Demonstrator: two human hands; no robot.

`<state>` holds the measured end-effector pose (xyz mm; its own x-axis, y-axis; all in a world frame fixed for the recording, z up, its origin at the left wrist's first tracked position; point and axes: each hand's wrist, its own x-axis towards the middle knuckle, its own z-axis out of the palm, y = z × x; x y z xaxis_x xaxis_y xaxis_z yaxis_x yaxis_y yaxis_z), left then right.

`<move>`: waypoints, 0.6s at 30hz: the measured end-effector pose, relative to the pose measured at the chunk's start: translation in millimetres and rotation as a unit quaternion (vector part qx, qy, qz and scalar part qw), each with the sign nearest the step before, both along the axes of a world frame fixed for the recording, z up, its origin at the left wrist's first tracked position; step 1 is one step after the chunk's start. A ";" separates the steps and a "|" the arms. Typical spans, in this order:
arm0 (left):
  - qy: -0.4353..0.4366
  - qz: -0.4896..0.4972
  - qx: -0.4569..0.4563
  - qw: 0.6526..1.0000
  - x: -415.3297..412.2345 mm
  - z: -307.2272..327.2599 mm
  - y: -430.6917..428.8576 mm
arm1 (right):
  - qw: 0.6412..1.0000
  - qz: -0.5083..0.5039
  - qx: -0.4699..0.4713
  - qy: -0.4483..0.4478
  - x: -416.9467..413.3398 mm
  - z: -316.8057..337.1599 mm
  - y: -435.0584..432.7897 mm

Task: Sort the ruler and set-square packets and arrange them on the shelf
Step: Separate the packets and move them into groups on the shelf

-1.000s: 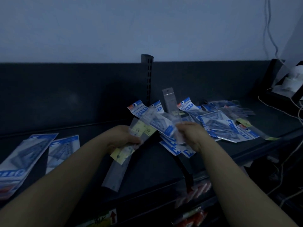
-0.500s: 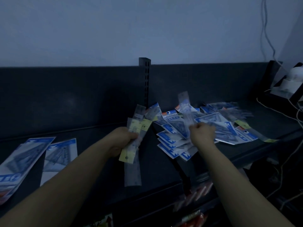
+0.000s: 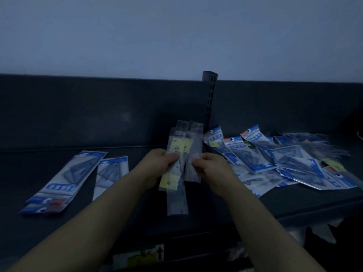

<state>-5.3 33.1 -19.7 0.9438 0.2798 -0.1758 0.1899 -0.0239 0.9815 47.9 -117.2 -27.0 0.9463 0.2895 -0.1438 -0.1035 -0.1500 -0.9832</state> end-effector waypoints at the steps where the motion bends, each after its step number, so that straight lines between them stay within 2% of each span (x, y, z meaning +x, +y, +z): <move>1: -0.005 0.010 0.004 1.000 -6.7 0.7 7.7 | 1.000 0.015 0.005 0.000 -4.1 2.1 7.3; 9: -0.035 0.108 0.041 0.993 -69.0 4.9 73.6 | 0.990 0.129 0.056 -0.004 -49.0 14.9 76.8; 13: -0.048 0.147 0.036 0.987 -124.1 11.2 116.4 | 0.982 0.177 0.066 -0.013 -89.6 18.8 130.9; 18: -0.035 0.198 0.072 0.977 -210.1 16.5 181.1 | 0.967 0.245 0.075 -0.010 -156.9 23.8 204.4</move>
<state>-215.5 214.2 -3.2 0.7650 0.6424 -0.0464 0.1450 -0.1016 0.9842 -109.0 87.2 -3.1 0.6926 0.7197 -0.0486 -0.0366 -0.0322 -0.9988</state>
